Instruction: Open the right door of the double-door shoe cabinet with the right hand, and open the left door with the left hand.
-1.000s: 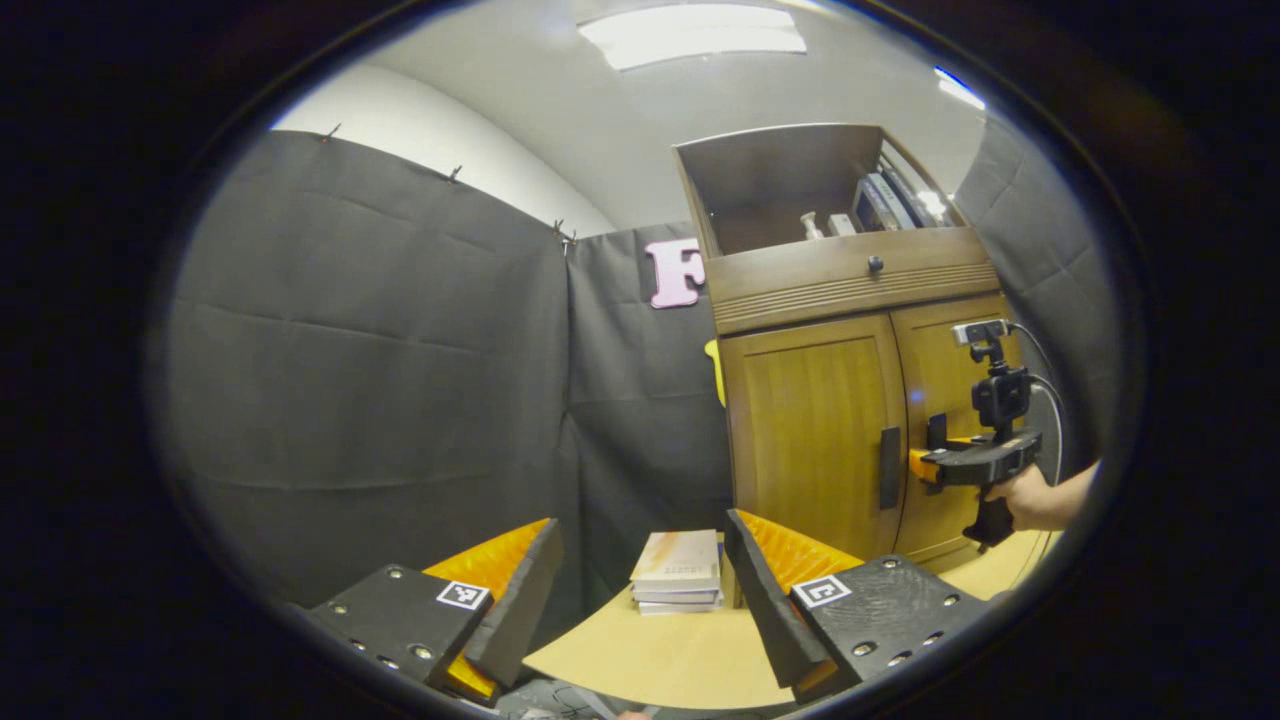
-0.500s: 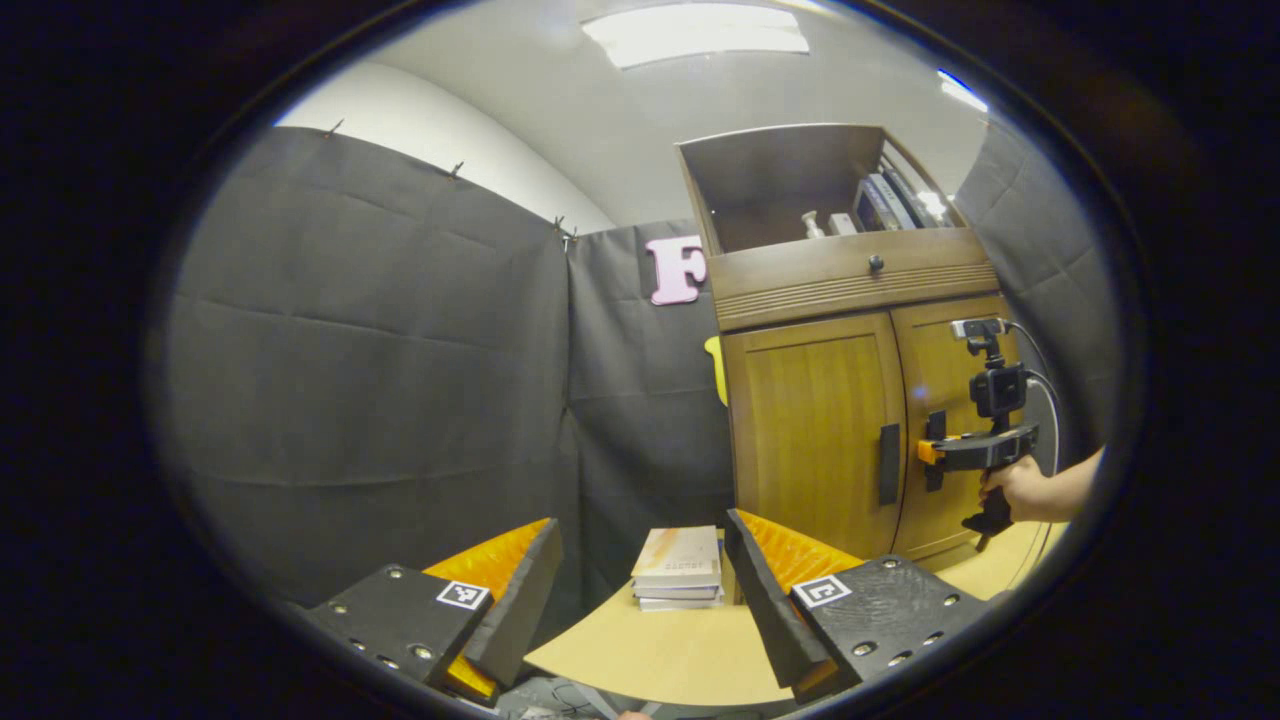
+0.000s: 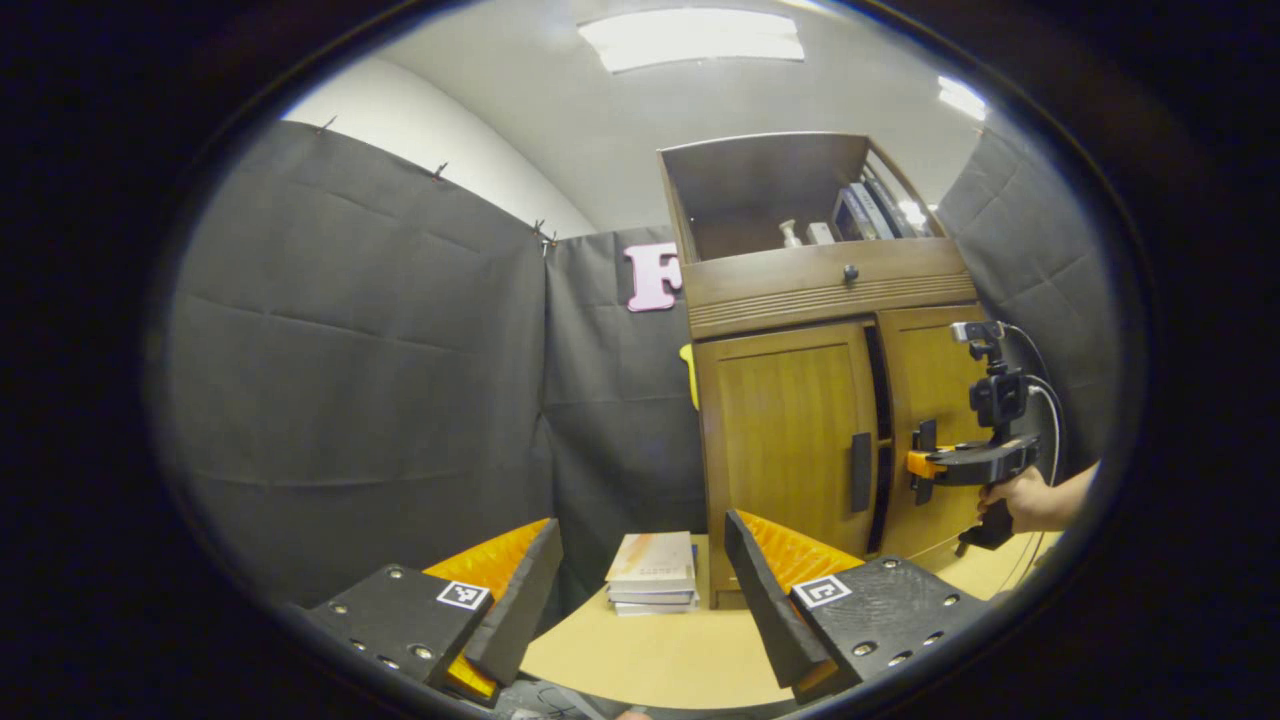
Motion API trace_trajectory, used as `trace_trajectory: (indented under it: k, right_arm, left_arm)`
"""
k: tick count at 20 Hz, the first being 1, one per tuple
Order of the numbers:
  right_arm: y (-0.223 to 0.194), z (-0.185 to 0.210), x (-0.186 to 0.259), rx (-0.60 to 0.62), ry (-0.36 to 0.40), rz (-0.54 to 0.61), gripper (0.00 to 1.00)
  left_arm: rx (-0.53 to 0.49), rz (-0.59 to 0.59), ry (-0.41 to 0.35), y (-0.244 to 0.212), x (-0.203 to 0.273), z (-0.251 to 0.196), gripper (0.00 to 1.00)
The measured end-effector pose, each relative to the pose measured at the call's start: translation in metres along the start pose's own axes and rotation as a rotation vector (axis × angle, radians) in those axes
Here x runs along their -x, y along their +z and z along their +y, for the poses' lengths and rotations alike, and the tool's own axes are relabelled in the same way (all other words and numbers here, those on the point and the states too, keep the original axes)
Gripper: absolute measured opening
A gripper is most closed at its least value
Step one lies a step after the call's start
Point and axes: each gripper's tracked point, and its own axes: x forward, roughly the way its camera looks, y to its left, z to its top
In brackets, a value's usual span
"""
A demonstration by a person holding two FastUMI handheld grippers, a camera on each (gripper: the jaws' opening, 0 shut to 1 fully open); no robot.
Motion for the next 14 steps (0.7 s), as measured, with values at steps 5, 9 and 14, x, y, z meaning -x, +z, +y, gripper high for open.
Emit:
trace_trajectory:
  k: [5, 9, 14]
  right_arm:
    - [0.006, -0.007, 0.020, 0.001, 0.034, 0.004, 0.16]
    - [0.006, -0.015, 0.046, -0.004, 0.060, 0.009, 0.15]
    - [0.004, -0.026, 0.075, 0.001, 0.093, 0.014, 0.15]
  left_arm:
    - [-0.004, -0.010, -0.062, 0.002, 0.001, -0.005, 0.95]
    - [-0.011, -0.010, -0.098, 0.003, 0.004, -0.009, 0.95]
    - [-0.009, -0.004, -0.145, 0.001, 0.002, -0.018, 0.95]
